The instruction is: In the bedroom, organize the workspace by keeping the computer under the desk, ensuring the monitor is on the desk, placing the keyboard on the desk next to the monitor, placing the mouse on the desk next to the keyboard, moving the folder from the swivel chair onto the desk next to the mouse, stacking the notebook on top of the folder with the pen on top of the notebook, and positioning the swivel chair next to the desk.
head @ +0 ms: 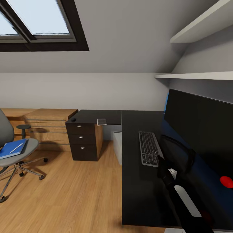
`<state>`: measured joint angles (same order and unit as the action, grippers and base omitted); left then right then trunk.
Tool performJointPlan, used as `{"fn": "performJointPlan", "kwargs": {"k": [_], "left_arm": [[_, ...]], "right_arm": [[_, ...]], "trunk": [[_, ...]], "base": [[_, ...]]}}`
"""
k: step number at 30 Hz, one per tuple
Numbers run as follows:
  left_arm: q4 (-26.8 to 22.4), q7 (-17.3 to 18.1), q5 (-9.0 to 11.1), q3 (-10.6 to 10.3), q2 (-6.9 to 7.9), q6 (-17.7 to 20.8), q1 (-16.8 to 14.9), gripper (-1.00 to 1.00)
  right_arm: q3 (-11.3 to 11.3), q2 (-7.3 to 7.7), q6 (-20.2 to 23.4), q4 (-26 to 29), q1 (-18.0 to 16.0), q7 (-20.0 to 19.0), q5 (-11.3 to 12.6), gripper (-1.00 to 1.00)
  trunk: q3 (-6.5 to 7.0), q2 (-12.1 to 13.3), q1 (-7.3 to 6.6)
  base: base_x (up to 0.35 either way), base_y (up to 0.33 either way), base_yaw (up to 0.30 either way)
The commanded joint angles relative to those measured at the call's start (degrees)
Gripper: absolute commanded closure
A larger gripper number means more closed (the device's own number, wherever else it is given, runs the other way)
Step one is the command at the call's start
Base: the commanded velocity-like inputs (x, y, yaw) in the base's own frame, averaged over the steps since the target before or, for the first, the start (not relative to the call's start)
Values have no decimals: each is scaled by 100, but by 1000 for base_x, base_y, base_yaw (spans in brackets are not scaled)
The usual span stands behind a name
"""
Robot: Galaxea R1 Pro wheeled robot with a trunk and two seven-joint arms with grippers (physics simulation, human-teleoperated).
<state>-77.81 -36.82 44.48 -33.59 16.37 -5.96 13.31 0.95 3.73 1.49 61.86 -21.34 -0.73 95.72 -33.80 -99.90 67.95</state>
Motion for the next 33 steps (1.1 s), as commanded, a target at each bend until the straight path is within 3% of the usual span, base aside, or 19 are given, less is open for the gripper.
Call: {"fn": "performJointPlan", "kwargs": {"k": [1, 19, 33], "left_arm": [[-6, -18, 60, -16, 6, -54, -4, -100], [-13, -18, 44, 17, 7, -61, -4, -100], [-23, -18, 41, 178, -19, -54, -4, -100]], "right_arm": [[10, 5, 1, 1, -2, -7, 55, -100], [7, 5, 0, 1, -2, -6, 52, -100], [10, 6, 0, 1, -2, -6, 61, -100]], "trunk": [[-5, -3, 0], [-5, -3, 0], [-238, -524, 285]], "base": [[0, 0, 0], [0, 0, 0], [0, 0, 0]]}}
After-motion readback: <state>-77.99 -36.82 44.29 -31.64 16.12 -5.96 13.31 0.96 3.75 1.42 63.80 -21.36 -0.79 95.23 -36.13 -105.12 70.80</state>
